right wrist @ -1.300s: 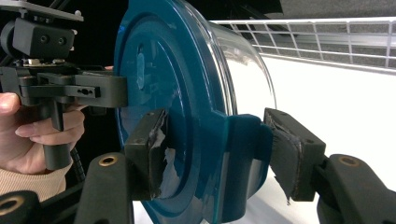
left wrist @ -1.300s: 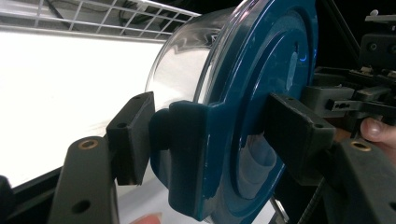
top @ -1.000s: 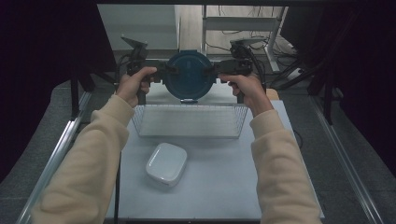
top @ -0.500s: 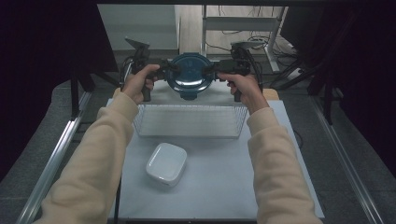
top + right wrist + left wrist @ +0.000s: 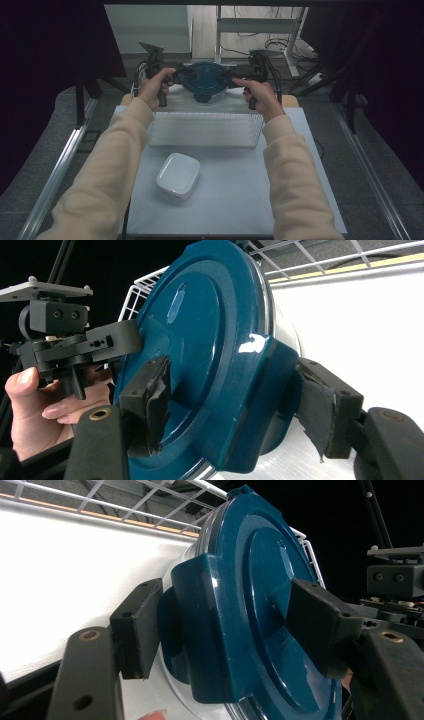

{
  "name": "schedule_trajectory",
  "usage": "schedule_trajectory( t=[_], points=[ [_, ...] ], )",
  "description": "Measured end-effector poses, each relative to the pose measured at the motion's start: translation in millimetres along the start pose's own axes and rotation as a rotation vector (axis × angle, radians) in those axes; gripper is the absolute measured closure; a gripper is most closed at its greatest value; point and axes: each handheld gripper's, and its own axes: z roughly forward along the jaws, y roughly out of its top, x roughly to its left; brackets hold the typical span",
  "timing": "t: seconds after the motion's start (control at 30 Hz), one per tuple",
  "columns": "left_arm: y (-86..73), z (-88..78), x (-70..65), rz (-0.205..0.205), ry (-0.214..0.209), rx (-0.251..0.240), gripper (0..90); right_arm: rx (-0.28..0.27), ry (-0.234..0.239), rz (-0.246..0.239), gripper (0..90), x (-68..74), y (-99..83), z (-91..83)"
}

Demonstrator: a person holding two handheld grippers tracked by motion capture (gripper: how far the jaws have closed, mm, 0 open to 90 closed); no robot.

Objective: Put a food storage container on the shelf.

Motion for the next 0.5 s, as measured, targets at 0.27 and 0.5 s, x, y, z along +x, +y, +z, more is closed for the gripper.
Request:
schedule_trajectory(
  t=[0.27, 0.5],
  points=[
    [-6.1, -11.5, -6.2, 0.076, 0.044, -0.075, 25.7, -0.046, -0.089, -0.084, 18.9, 12.8, -7.1, -1.3],
    [-25.4, -36.9, -18.0, 0.232, 0.108, -0.134, 21.7, -0.138, -0.169, -0.212, 12.9, 28.9, -22.1, -24.5]
  ],
)
